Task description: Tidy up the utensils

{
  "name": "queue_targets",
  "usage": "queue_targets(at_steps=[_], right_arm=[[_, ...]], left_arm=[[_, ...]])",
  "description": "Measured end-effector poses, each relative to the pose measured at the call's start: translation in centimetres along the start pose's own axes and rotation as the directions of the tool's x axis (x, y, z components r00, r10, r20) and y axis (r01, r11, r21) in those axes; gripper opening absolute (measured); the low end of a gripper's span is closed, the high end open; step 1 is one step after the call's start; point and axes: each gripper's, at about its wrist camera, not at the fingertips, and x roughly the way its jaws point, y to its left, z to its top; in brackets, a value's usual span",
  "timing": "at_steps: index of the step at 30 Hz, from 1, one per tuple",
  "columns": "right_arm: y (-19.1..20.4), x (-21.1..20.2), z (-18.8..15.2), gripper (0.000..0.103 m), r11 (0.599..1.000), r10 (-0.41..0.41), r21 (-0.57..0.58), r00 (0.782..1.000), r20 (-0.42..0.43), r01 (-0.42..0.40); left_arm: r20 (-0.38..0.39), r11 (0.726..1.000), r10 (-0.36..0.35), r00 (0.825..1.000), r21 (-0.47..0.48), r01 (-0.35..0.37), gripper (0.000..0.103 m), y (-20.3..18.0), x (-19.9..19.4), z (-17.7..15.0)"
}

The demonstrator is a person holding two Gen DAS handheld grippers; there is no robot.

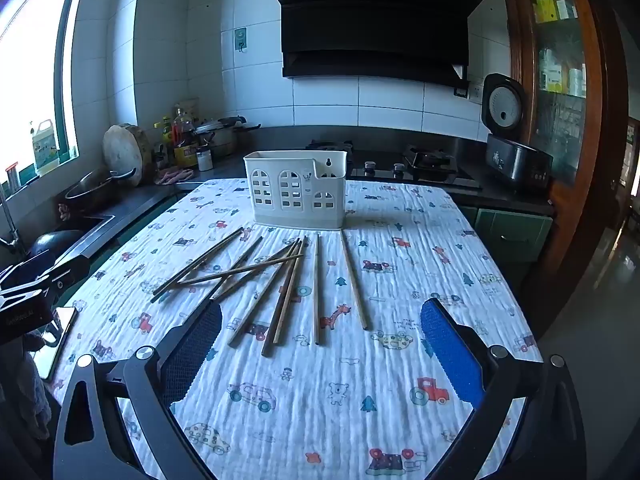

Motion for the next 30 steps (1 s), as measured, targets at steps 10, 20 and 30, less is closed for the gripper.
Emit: queue_targets(at_steps=[10, 20, 30], right_arm=[[-0.04, 0.13, 0.0, 0.096, 1.0, 0.0, -0.003, 1.0, 0.006, 0.0], [0.27, -0.17, 0.11, 0.096, 1.0, 0.003, -0.006, 1.0, 0.01, -0.003], [0.17, -0.18, 0.1, 0.096, 1.0, 0.005, -0.002, 1.0, 0.009, -0.005]], left_arm=[[-0.005, 1.0, -0.001, 1.0, -0.027, 0.001, 0.098, 0.49, 0.26, -0.32], [-0.002, 1.0, 0.0, 1.0, -0.018, 0.0, 0.098, 0.28, -0.1, 0.03], [-0.007, 1.0, -0.003, 1.0, -0.014, 0.003, 0.098, 0.18, -0.15, 0.06]])
